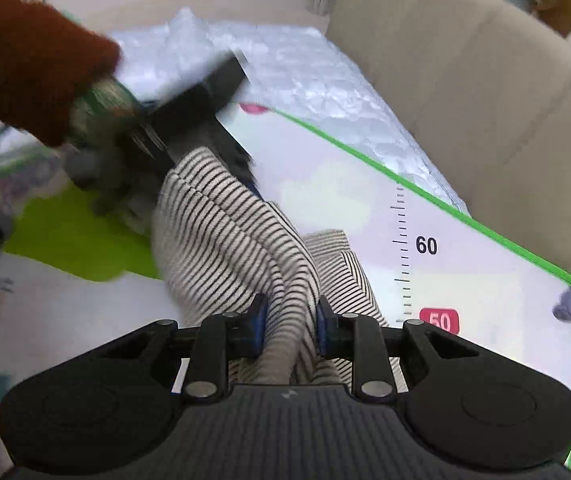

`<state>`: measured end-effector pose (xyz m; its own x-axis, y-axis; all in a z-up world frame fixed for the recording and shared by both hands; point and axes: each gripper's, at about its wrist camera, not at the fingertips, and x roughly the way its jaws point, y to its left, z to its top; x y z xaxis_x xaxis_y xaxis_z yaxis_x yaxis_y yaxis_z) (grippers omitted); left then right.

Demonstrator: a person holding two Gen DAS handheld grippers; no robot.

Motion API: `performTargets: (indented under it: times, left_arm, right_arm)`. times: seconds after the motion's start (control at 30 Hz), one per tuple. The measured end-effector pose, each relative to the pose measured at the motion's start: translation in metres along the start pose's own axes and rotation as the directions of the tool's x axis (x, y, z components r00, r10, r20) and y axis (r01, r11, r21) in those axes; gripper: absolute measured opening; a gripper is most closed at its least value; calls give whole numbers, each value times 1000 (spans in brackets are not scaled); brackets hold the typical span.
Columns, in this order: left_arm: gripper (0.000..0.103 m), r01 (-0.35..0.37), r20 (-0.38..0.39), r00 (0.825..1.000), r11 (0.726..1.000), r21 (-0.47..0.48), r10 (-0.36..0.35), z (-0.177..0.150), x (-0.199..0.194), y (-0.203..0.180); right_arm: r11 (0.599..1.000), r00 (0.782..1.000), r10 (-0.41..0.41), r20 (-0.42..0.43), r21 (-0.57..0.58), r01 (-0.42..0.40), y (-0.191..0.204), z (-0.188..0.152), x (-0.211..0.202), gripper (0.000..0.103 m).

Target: Fold clothes

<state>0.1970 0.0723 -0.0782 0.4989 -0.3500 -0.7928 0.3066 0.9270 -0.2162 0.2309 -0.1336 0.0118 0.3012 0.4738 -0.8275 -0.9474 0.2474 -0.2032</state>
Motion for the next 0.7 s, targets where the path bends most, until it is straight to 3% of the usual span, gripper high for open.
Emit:
performTargets:
  times: [0.13,0.2,0.3,0.43,0.5,0.6,0.67,0.7]
  left_arm:
    - [94,70,40,997,994,-81,-67,-2,-31,20]
    - [95,122,34,992,992,-27,-121,8,-47,14]
    - [97,177,3,984,981,78,-178,29,-62,-1]
    - [99,246,-80,968,957,152,-236,40,-42,-19]
    - [99,318,-41,948,936,148,-315,37,-44,-23]
    - [99,368,69,922,918,148,-381,20,-59,-20]
    - [99,359,85,924,922,147,-373,15,-64,-22]
    - [99,328,77,936,929,171,-345,14,-62,-28]
  right_arm:
    - [998,998,-57,19,13,57,-13,-10,36,23]
    - [995,995,-85,52,53,82,-20,-16,42,14]
    - [989,990,-109,85,105,99,-27,-22,48,13]
    - [982,986,-126,113,159,107,-35,-30,57,13]
    - [976,983,-135,126,186,110,-39,-33,61,13]
    - [968,978,-149,145,226,113,-46,-39,67,13]
    - [961,975,-158,158,252,115,-50,-42,71,14]
    - [957,973,-163,164,265,116,-52,-44,74,14]
